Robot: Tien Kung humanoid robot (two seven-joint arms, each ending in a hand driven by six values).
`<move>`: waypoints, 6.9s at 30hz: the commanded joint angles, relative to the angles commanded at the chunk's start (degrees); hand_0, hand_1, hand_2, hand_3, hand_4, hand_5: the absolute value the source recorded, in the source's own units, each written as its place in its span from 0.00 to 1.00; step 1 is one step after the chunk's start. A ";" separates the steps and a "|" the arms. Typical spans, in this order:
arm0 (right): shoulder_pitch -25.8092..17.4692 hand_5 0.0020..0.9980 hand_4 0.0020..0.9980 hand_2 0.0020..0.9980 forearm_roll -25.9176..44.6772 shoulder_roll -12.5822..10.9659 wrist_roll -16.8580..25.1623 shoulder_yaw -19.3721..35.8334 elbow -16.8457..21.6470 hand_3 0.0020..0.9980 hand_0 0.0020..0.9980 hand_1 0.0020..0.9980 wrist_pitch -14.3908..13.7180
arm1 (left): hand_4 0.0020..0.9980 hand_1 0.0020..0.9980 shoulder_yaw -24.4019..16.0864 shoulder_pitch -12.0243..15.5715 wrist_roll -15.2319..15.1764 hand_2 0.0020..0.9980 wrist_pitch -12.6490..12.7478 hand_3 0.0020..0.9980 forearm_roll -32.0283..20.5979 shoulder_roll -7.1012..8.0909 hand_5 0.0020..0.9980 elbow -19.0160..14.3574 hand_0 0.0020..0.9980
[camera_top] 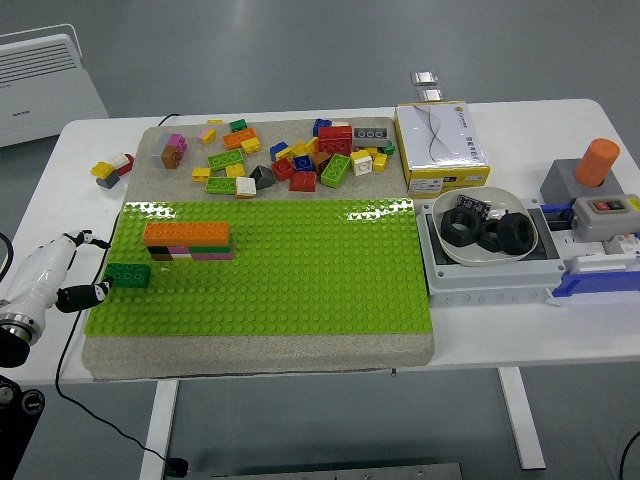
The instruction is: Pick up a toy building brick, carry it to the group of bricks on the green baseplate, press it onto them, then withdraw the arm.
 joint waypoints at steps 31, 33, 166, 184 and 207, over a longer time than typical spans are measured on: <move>0.87 1.00 0.87 0.65 -0.90 -1.04 -0.51 1.24 0.00 0.75 0.67 0.67 -0.34 | 0.61 0.94 8.92 -5.40 1.23 0.97 -2.26 0.68 1.19 3.97 0.00 4.43 0.96; 0.90 1.00 0.87 0.65 -0.98 -1.07 -0.55 1.30 0.00 0.75 0.67 0.67 -0.35 | 0.62 0.94 9.42 -5.80 1.40 0.98 -2.49 0.69 1.24 4.22 0.00 4.68 0.96; 3.04 1.00 0.92 0.63 -1.95 -3.34 -1.05 1.77 0.00 0.75 0.69 0.67 -0.02 | 0.69 0.93 38.94 -45.74 14.67 0.92 -16.67 0.41 -46.11 7.44 0.00 23.30 0.92; 2.98 1.00 0.92 0.62 -2.31 -3.31 -1.01 2.17 0.00 0.75 0.69 0.67 0.05 | 0.69 0.94 40.42 -46.51 14.96 0.92 -17.60 0.40 -44.96 7.29 0.00 23.52 0.92; 2.65 1.00 0.93 0.62 -2.11 -3.24 -1.09 2.12 0.00 0.74 0.69 0.67 0.00 | 0.61 0.94 40.26 -45.83 13.39 0.94 -17.78 0.47 -45.13 6.61 0.00 24.48 0.93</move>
